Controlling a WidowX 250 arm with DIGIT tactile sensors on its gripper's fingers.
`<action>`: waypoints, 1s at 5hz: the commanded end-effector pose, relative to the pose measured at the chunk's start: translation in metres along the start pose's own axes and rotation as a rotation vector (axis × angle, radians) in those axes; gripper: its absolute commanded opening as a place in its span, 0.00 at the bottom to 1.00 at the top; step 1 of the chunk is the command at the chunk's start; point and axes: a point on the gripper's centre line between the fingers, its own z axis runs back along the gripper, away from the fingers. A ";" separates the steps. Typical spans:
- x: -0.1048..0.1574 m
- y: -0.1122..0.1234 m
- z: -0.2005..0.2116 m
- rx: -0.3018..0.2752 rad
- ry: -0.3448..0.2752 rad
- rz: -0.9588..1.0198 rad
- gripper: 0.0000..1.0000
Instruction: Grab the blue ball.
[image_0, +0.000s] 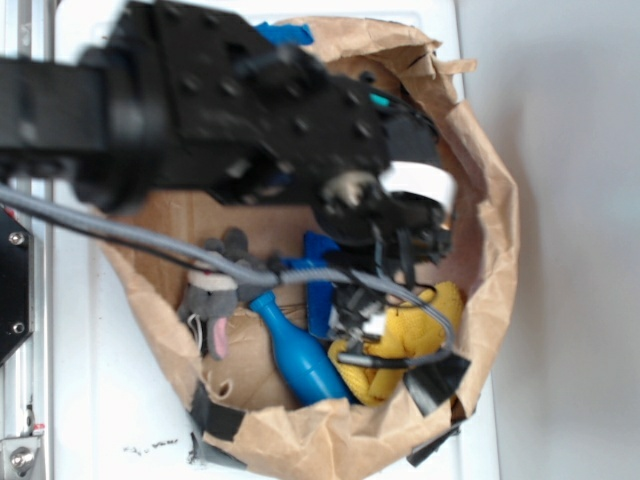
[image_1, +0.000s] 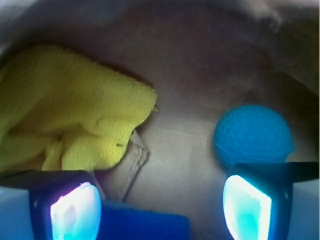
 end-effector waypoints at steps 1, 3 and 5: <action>0.003 0.018 0.035 0.044 -0.083 0.014 1.00; 0.000 0.041 0.020 0.122 -0.022 0.086 1.00; 0.003 0.049 0.011 0.138 -0.028 0.092 1.00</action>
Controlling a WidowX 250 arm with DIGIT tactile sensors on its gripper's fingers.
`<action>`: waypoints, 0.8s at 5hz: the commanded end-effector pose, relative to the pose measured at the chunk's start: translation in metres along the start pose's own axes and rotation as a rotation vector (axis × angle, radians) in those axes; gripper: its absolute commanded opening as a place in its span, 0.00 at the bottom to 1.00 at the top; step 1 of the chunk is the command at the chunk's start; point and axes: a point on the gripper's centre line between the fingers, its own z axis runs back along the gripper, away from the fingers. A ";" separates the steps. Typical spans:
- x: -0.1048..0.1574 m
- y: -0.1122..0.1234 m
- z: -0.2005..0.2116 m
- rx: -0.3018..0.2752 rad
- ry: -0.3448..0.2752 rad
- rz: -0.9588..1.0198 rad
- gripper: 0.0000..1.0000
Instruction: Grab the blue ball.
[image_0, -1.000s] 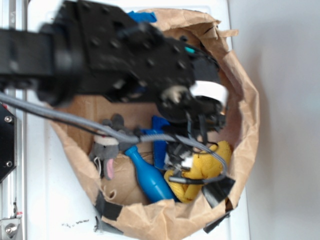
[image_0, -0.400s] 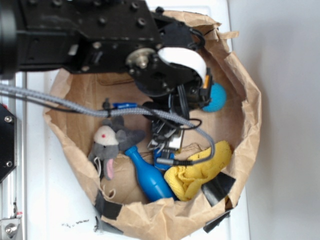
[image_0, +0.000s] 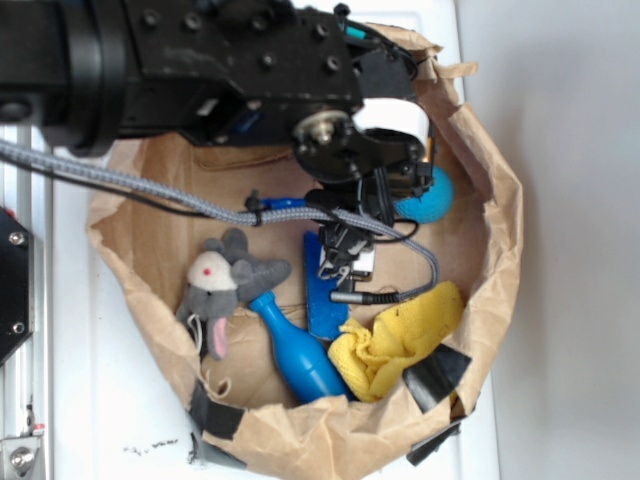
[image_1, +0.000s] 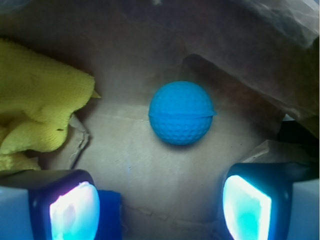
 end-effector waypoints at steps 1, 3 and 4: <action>0.024 0.021 0.005 -0.024 -0.080 0.055 1.00; 0.042 0.019 -0.004 -0.037 -0.132 0.092 1.00; 0.047 0.027 -0.008 0.005 -0.155 0.103 1.00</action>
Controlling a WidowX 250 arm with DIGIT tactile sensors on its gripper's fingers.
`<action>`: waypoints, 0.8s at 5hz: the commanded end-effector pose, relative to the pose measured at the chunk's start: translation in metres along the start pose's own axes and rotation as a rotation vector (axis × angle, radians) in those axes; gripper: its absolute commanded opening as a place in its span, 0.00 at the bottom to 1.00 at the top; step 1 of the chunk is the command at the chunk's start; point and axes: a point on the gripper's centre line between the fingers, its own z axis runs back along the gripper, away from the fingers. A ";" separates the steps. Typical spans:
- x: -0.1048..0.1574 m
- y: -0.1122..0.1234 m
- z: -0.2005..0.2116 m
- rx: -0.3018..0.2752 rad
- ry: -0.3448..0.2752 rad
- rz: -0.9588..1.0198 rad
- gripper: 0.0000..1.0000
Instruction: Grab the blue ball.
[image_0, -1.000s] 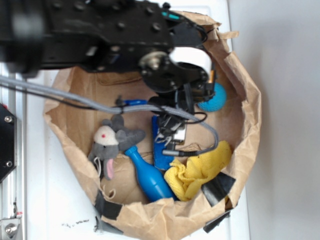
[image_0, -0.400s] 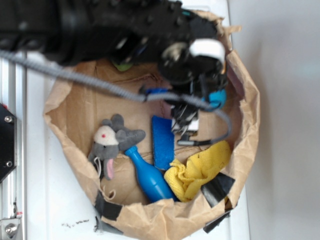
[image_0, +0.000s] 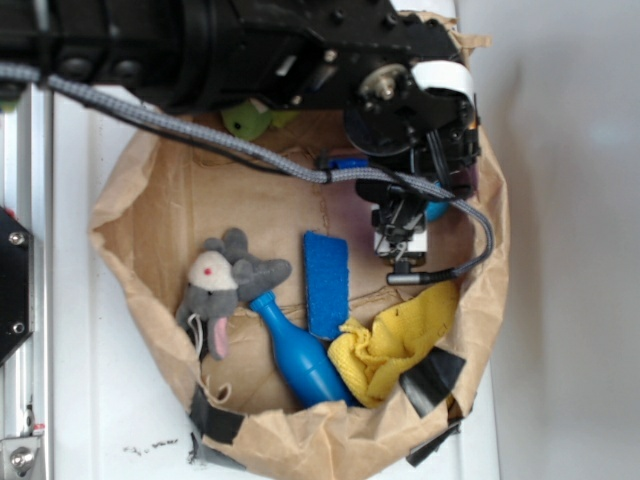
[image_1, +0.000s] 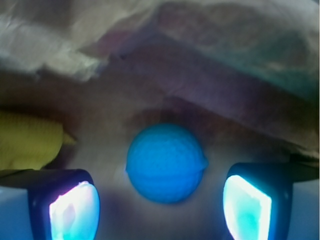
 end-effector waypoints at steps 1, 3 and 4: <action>0.023 0.004 0.005 0.050 -0.101 -0.024 1.00; 0.021 -0.007 -0.010 0.057 -0.098 -0.060 1.00; 0.020 -0.007 -0.012 0.054 -0.089 -0.052 0.72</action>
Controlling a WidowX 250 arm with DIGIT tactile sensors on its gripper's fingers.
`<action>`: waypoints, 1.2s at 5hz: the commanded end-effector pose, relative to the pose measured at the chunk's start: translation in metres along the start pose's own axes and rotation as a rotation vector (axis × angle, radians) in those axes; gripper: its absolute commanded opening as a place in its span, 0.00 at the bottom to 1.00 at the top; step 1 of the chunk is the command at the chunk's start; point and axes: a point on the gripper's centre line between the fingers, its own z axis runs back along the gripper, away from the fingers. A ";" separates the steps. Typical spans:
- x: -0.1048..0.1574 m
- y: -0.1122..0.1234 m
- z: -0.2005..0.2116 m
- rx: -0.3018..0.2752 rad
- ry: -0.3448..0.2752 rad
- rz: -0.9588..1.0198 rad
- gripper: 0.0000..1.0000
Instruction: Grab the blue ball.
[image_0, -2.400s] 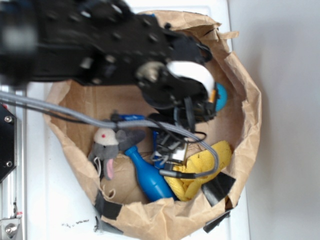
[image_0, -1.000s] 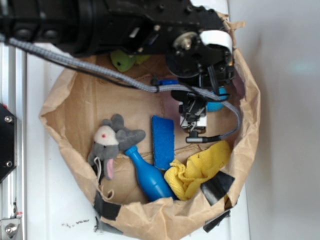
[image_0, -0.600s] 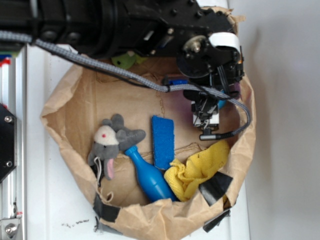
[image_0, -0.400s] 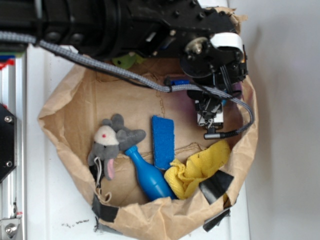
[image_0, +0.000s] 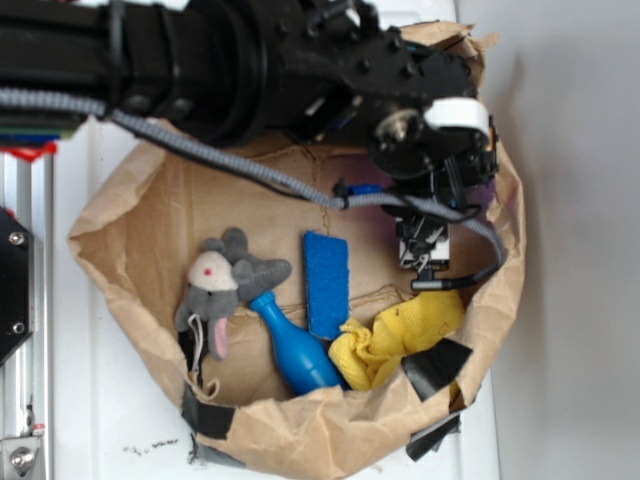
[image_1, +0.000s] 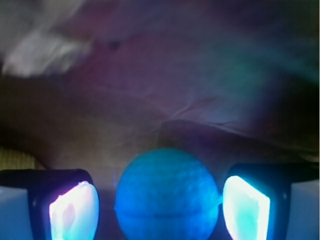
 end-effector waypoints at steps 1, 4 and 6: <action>0.006 -0.002 0.007 0.018 -0.029 -0.007 0.00; 0.006 0.001 0.012 0.025 -0.047 0.003 0.00; 0.009 -0.011 0.026 -0.022 -0.059 0.008 0.00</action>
